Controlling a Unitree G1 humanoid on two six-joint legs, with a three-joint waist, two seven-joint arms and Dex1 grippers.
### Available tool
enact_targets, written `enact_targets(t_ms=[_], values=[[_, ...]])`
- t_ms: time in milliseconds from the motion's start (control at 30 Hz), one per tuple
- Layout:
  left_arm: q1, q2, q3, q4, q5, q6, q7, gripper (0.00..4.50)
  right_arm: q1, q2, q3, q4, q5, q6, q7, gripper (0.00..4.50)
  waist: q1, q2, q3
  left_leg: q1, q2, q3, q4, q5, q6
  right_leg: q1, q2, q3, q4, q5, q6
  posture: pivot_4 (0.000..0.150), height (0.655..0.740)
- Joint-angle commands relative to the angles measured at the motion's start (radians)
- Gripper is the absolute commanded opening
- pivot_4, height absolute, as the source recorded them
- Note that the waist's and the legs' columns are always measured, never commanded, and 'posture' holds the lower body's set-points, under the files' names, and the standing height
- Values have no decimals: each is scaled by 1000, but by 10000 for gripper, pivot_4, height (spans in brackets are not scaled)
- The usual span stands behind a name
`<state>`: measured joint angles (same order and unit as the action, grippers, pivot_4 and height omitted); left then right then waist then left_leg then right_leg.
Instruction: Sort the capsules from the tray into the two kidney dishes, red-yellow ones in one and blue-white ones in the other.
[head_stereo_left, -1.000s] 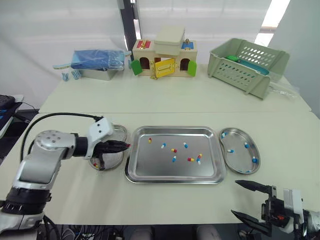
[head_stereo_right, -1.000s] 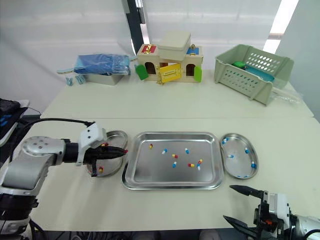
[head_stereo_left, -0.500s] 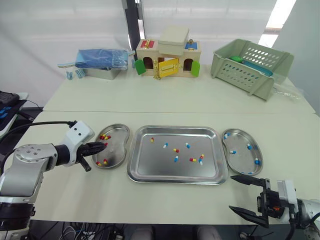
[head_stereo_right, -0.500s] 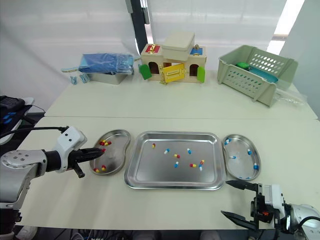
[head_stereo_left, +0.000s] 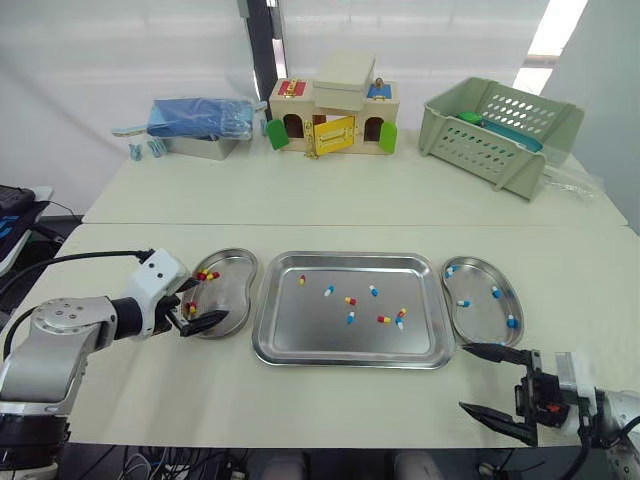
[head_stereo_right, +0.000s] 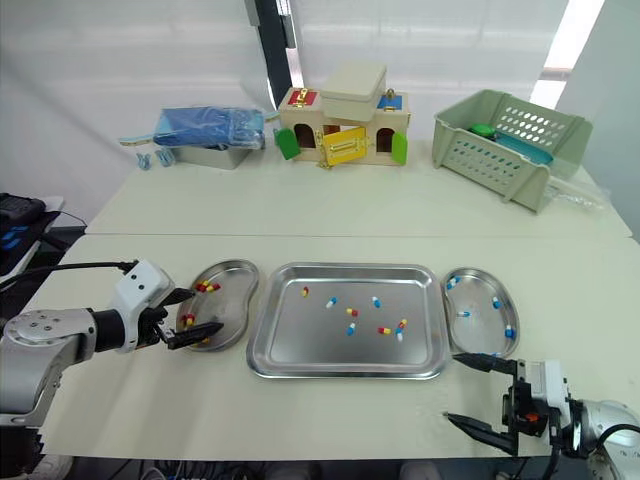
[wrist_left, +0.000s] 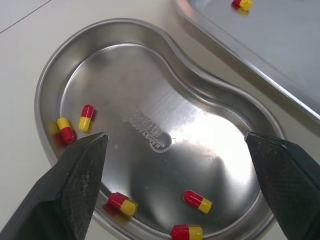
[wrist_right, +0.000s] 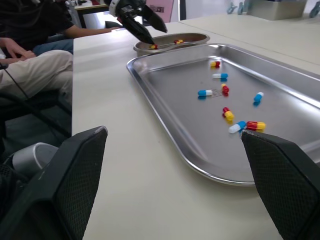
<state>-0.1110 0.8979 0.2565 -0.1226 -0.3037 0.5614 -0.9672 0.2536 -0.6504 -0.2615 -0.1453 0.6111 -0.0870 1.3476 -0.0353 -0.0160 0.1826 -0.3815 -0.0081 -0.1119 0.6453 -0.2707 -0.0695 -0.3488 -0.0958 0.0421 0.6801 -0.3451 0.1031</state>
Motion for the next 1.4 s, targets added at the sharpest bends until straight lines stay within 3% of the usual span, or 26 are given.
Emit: enact_targets(t_ms=[33, 300, 533, 767, 1200, 1400], values=[[49, 20, 154, -51, -51, -13, 3, 44716, -21, -54, -106, 17, 41, 50, -47, 45000, 0, 0, 0, 0, 0, 0, 0, 0, 0, 0, 0, 0, 0, 0, 0, 1500, 7400], [256, 71, 408, 61, -21, -101, -13, 44716, -124, -162, -219, 196, 20, 106, -96, 45000, -3, 0, 0, 0, 1, 1, -1, 0, 0, 0, 1, 0, 0, 0, -1, 1500, 7400], [388, 57, 527, 171, 9, -187, 2, 44716, -320, -246, -193, 515, -92, 58, -96, 45000, -8, 0, 0, 1, 1, 2, -1, 0, 0, -1, 1, 1, 0, 0, -2, 1500, 7400], [444, 13, 546, 177, 13, -223, 46, 44716, -461, -269, -152, 676, -184, 97, -173, 45000, -11, 0, 0, 0, 1, 2, -1, 0, 0, -1, 1, 1, 0, 0, -3, 1500, 7400], [532, -83, 542, 75, 9, -240, 112, 44716, -600, -271, -70, 887, -279, -41, -131, 45000, -22, 0, 0, 0, 2, 3, -1, 0, 0, -2, 2, 1, 0, 0, -3, 1500, 7400], [524, -77, 553, 90, -3, -254, 119, 44716, -646, -268, -47, 935, -306, -58, -117, 45000, -22, 0, 0, 0, 2, 3, -1, 0, 0, -2, 2, 2, 0, 0, -3, 1500, 7400]])
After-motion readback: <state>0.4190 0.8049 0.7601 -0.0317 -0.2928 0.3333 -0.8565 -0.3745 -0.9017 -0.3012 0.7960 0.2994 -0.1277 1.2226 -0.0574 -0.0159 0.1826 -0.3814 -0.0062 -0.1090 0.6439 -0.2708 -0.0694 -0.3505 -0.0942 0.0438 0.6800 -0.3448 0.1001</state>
